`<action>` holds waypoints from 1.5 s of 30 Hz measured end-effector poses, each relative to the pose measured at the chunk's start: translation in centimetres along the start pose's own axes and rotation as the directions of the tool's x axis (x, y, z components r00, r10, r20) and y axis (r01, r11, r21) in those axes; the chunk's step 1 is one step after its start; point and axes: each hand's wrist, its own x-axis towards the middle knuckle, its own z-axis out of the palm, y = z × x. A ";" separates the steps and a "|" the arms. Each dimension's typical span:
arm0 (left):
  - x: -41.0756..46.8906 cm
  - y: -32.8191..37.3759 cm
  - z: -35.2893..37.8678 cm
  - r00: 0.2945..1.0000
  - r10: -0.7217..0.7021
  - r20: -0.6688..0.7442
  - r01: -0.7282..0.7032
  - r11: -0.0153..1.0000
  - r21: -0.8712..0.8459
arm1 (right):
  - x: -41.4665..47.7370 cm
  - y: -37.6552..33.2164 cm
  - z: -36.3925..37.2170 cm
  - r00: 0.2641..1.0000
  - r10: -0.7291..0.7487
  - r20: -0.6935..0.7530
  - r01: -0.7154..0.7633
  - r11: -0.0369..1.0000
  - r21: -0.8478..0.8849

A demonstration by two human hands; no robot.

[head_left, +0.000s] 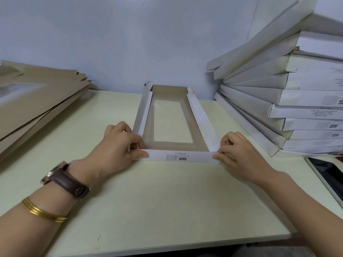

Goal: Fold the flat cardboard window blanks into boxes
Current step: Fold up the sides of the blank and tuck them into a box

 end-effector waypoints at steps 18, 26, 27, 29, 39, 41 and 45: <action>0.1 0.0 0.5 0.997 -0.077 -0.021 0.072 0.982 -0.176 | 3.8 -0.6 -0.5 0.924 0.358 0.133 -0.377 0.912 0.160; -0.1 0.3 0.6 0.997 -0.076 -0.005 0.074 0.980 -0.182 | 6.7 -1.0 0.5 0.771 0.549 0.324 -0.588 0.808 0.032; -0.1 0.3 0.6 0.997 -0.072 -0.004 0.070 0.982 -0.173 | 6.8 -1.2 0.6 0.753 0.565 0.336 -0.604 0.797 0.015; -0.1 0.4 0.6 0.998 -0.064 -0.005 0.062 0.984 -0.164 | 7.1 -1.5 0.6 0.719 0.599 0.352 -0.640 0.769 -0.002; -0.1 0.5 0.5 0.999 -0.044 -0.002 0.044 0.987 -0.154 | 8.2 -1.6 0.3 0.650 0.633 0.421 -0.667 0.740 -0.082; -0.1 0.5 0.5 0.999 -0.044 -0.001 0.043 0.988 -0.148 | 8.3 -1.8 0.3 0.653 0.629 0.422 -0.660 0.746 -0.092; -0.1 0.4 0.5 0.999 -0.041 0.003 0.041 0.989 -0.142 | 8.4 -1.8 0.1 0.673 0.598 0.435 -0.626 0.774 -0.096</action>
